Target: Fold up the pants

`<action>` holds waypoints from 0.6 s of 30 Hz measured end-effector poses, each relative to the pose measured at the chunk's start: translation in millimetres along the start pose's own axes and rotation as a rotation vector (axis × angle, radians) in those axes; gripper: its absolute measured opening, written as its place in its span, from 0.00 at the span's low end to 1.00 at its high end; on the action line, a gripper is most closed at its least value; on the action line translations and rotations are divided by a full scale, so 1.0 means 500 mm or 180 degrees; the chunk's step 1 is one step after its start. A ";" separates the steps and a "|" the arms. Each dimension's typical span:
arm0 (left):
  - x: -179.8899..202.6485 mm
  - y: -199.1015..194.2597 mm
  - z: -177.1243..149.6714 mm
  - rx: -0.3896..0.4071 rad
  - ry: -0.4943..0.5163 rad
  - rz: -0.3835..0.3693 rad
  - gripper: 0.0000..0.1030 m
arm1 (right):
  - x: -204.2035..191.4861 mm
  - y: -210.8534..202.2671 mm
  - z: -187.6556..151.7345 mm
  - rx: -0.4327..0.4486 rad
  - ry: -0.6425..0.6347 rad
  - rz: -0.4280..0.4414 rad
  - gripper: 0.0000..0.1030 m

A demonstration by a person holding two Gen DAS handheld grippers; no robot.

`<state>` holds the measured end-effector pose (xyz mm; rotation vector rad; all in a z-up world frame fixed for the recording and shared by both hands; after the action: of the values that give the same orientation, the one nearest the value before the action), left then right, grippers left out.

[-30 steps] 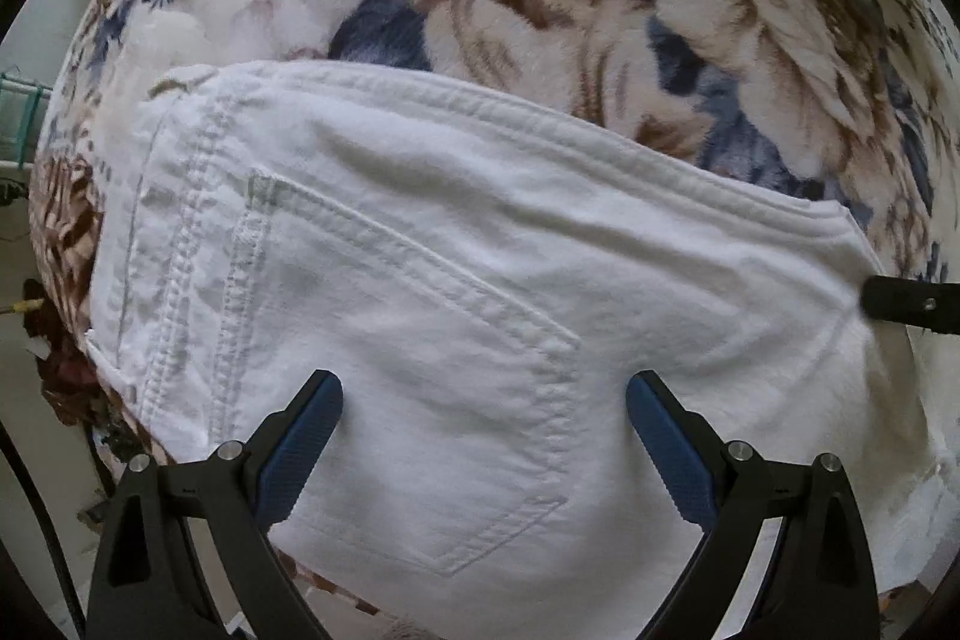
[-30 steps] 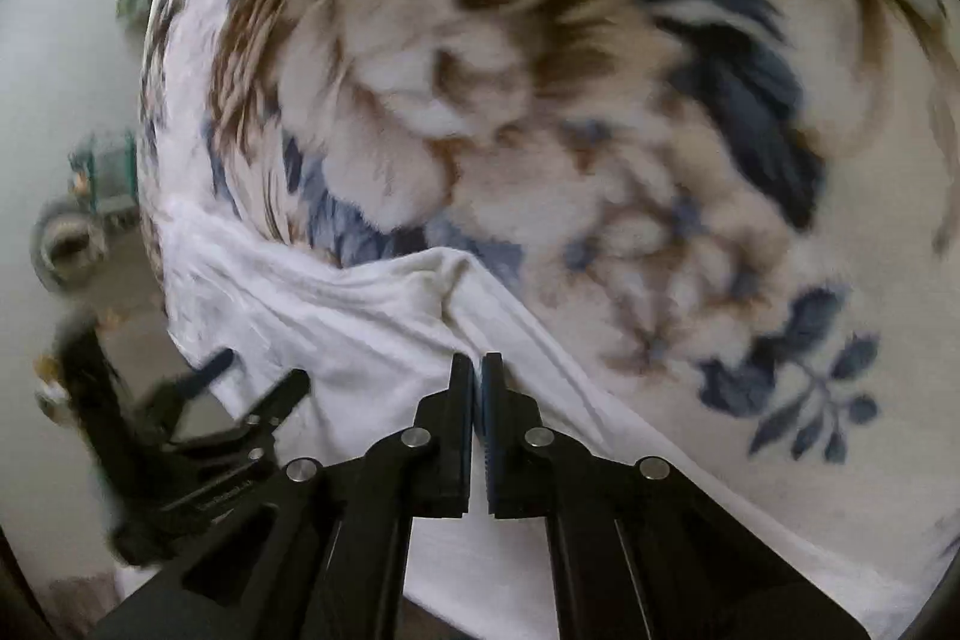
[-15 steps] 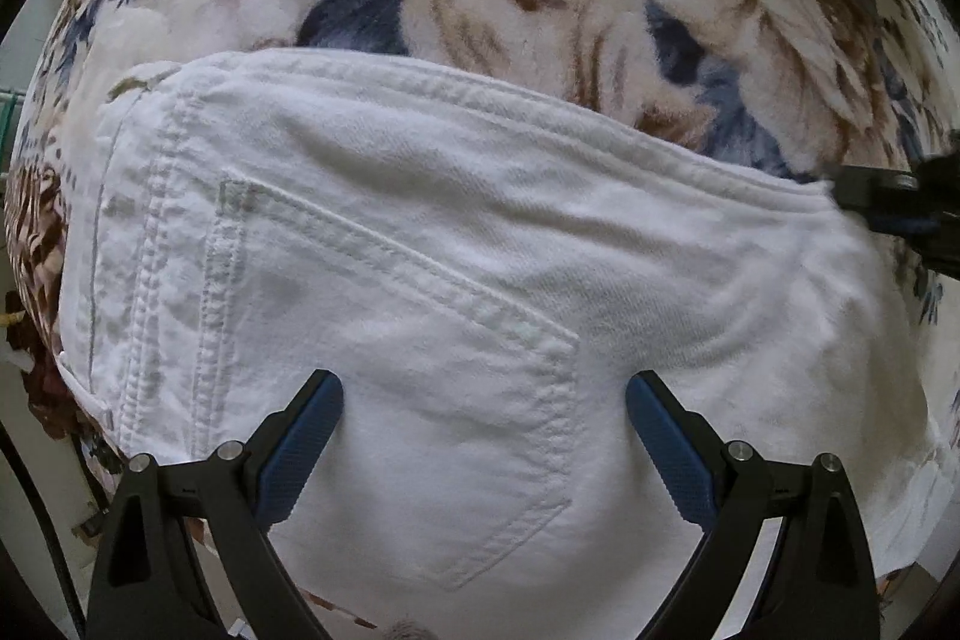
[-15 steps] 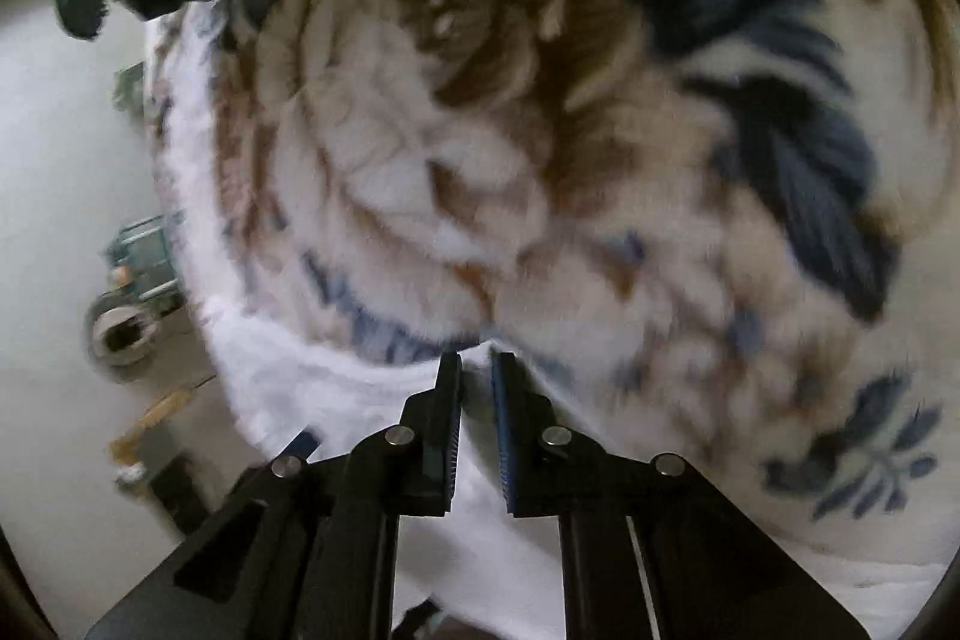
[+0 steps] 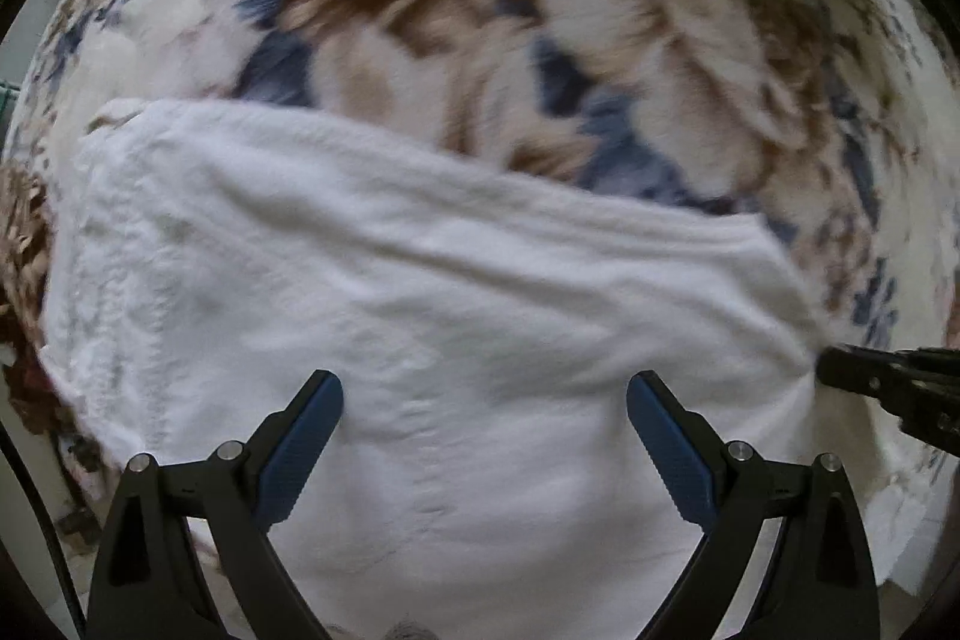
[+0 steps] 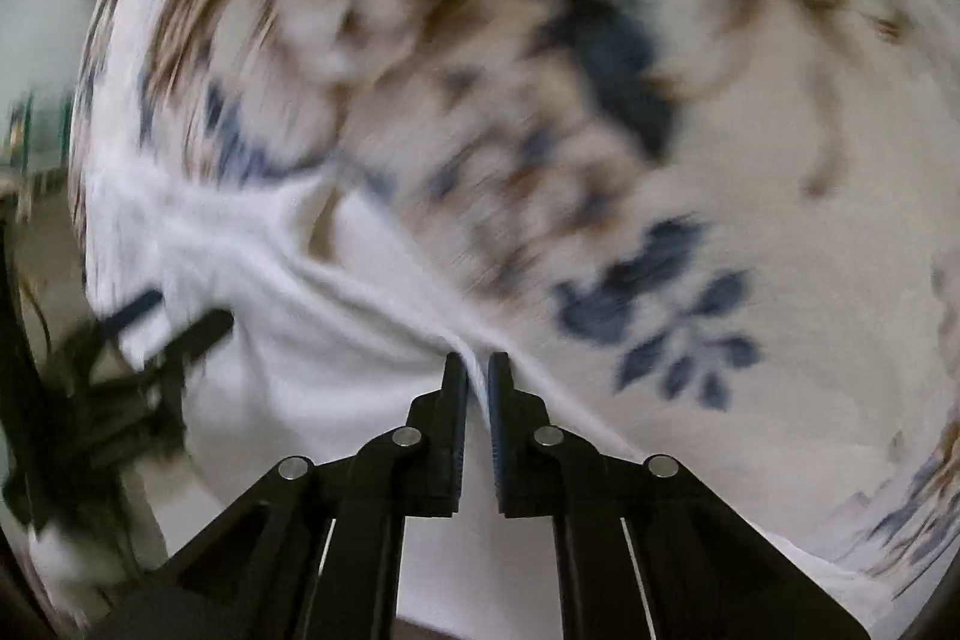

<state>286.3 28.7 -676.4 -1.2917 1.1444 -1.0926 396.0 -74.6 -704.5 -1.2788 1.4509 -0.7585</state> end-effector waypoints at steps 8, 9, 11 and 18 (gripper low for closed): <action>0.037 0.064 0.091 -0.0016 0.0195 0.0443 1.00 | 0.136 -0.079 -0.020 0.0138 0.0450 0.0087 0.06; 0.037 0.068 0.098 -0.0014 0.0186 0.0440 1.00 | 0.145 -0.108 -0.030 0.0187 0.0456 0.0181 0.06; 0.037 0.067 0.095 0.0004 0.0199 0.0429 1.00 | 0.143 -0.142 -0.061 0.0162 0.0409 0.0346 0.06; 0.023 0.068 0.111 -0.0031 0.0157 0.0471 1.00 | 0.157 -0.034 -0.173 -0.0202 0.0563 0.0236 0.06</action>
<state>341.5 24.3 -712.4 -1.1735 1.2629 -1.0152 325.9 -167.8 -685.7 -1.2229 1.6671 -0.7976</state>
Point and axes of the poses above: each gripper's, at about its wrist camera, not at the fingertips, and y roughly the way its jaws point, x to its right, z to its top, the point moved 9 cm from there along y, roughly the way its jaws point, and after that the axes turned 13 degrees about y, right-handed, at the moved point
